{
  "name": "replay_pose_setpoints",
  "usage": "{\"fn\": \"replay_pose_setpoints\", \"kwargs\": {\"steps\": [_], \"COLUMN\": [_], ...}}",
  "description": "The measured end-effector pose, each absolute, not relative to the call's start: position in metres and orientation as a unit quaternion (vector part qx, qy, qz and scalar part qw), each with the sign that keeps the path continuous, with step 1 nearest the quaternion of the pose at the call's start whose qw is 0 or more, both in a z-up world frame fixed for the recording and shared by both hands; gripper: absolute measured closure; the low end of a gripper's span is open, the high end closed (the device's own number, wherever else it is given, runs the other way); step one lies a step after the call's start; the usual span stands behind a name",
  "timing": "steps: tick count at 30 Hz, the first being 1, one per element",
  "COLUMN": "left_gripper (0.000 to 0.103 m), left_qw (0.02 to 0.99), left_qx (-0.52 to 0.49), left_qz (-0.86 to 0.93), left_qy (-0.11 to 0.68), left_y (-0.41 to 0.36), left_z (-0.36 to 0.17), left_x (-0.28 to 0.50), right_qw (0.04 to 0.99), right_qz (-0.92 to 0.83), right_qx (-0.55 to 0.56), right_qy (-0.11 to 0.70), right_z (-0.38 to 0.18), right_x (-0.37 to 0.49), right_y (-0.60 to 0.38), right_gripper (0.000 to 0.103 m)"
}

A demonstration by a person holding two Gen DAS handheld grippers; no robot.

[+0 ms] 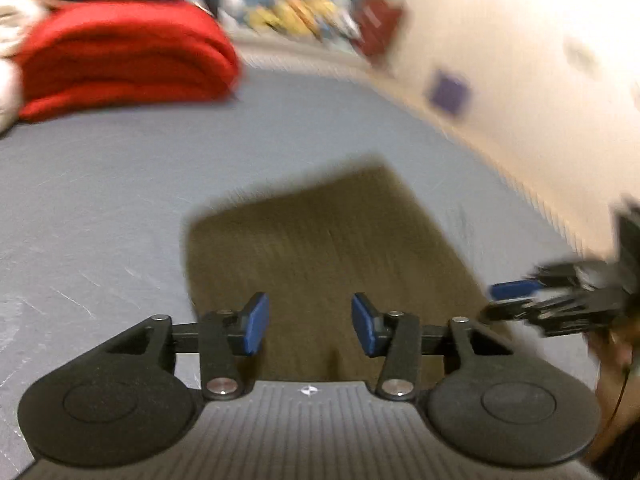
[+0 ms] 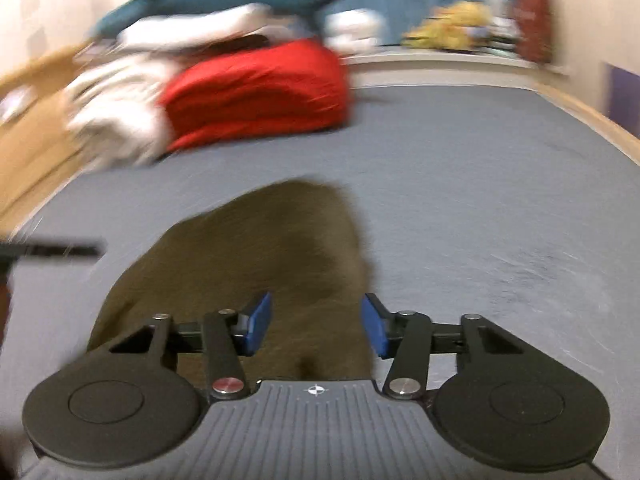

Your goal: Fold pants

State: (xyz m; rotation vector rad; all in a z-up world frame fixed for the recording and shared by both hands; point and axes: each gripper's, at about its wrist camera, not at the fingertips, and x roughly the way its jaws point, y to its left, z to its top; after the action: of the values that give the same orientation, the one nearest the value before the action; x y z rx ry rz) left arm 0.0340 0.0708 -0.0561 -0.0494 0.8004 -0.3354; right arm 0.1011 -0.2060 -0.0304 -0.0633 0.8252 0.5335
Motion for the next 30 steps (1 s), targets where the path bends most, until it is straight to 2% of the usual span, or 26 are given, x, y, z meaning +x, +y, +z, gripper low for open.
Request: {"fn": "replay_pose_setpoints", "kwargs": {"steps": [1, 2, 4, 6, 10, 14, 18, 20, 26, 30], "left_gripper": [0.059, 0.059, 0.058, 0.058, 0.058, 0.058, 0.058, 0.058, 0.058, 0.058], "left_qw": [0.884, 0.869, 0.870, 0.876, 0.898, 0.914, 0.925, 0.929, 0.936, 0.932], "left_qx": [0.006, 0.044, 0.087, 0.059, 0.033, 0.005, -0.026, -0.034, -0.046, -0.054], "left_qz": [-0.162, -0.157, -0.156, -0.148, -0.133, -0.109, -0.081, -0.070, -0.049, -0.056], "left_qy": [0.439, 0.468, 0.459, 0.454, 0.418, 0.391, 0.370, 0.362, 0.345, 0.354], "left_y": [0.062, 0.053, 0.043, 0.046, 0.058, 0.064, 0.067, 0.063, 0.065, 0.064], "left_z": [-0.076, -0.095, -0.097, -0.084, -0.071, -0.057, -0.044, -0.031, -0.023, -0.030], "left_x": [0.036, 0.033, 0.026, 0.022, 0.029, 0.040, 0.048, 0.066, 0.069, 0.078], "right_qw": [0.852, 0.838, 0.834, 0.839, 0.896, 0.925, 0.933, 0.936, 0.927, 0.924], "right_qz": [0.268, 0.269, 0.278, 0.278, 0.250, 0.189, 0.154, 0.118, 0.018, 0.007], "right_qx": [-0.061, -0.109, -0.139, -0.099, -0.017, 0.071, 0.059, 0.009, -0.079, -0.044], "right_qy": [0.446, 0.462, 0.456, 0.456, 0.366, 0.321, 0.320, 0.331, 0.368, 0.381], "right_z": [-0.047, -0.063, -0.062, -0.046, -0.013, -0.014, -0.040, -0.057, -0.116, -0.124], "right_x": [0.105, 0.103, 0.103, 0.103, 0.121, 0.160, 0.198, 0.220, 0.259, 0.269], "right_y": [-0.195, -0.186, -0.179, -0.195, -0.207, -0.200, -0.175, -0.157, -0.129, -0.139], "right_gripper": [0.061, 0.061, 0.061, 0.063, 0.061, 0.061, 0.063, 0.068, 0.070, 0.070]}}
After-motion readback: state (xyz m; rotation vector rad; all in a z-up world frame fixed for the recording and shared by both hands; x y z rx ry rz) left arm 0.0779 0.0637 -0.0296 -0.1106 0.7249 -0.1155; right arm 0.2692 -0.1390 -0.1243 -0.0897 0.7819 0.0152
